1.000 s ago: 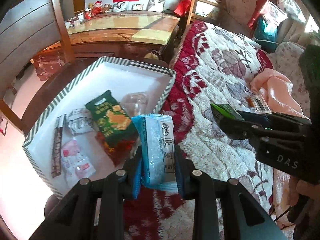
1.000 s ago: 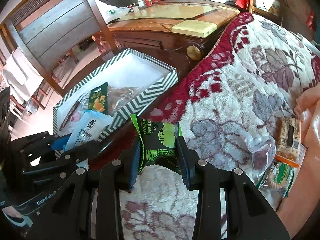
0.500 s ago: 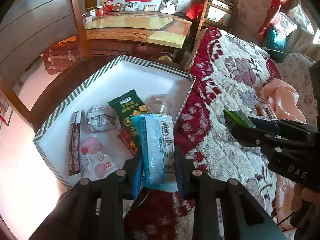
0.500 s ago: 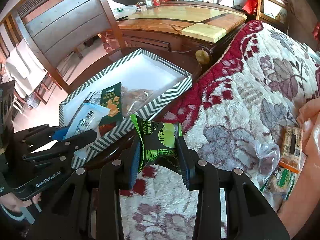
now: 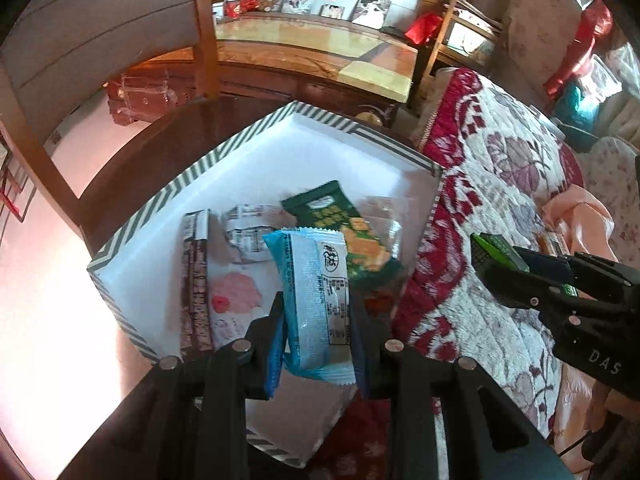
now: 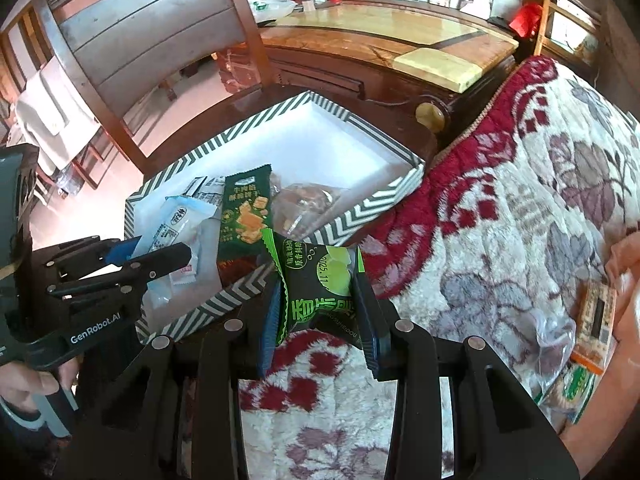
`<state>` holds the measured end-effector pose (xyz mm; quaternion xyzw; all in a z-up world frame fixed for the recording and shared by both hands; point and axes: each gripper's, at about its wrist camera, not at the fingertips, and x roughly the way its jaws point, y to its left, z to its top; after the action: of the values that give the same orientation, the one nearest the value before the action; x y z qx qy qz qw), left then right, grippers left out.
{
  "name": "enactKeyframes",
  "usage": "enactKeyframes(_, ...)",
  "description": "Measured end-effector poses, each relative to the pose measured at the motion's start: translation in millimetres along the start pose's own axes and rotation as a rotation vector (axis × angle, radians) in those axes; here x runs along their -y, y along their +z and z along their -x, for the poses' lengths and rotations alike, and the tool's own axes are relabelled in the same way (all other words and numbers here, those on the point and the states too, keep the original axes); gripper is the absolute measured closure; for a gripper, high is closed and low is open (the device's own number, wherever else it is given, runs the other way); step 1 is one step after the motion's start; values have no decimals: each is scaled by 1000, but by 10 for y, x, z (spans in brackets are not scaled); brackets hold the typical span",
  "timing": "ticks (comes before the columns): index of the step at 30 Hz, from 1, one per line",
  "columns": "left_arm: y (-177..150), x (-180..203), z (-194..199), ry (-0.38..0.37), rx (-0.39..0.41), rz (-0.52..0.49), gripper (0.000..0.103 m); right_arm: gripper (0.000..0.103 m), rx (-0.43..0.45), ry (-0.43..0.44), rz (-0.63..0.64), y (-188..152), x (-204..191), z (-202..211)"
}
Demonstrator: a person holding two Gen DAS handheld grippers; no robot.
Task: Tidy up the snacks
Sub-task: 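Carry the blue packet in the left gripper and green packet in the right over the box, then open the left gripper to drop the blue packet while the right drops the green packet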
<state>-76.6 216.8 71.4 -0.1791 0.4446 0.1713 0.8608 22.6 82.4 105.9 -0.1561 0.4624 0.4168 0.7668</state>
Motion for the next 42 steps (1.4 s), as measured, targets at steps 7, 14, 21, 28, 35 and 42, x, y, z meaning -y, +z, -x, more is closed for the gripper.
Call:
enactKeyframes(7, 52, -136, -111, 18, -15, 19, 73, 69, -22, -1, 39, 181, -126, -174)
enactKeyframes(14, 123, -194, -225, 27, -23, 32, 73, 69, -40, -22, 77, 451, -220, -422)
enactKeyframes(21, 174, -224, -353, 34, -35, 36, 73, 69, -57, -46, 111, 689, -278, -713)
enactKeyframes(28, 186, -271, -439, 43, -50, 48, 73, 69, -65, -52, 134, 873, -340, -938)
enactKeyframes(35, 181, -289, -490, 65, -63, 67, 71, 64, -77, -29, 103, 892, -354, -1127)
enactKeyframes(42, 163, -300, -489, 92, -69, 91, 52, 53, -71, -2, 75, 810, -343, -1055)
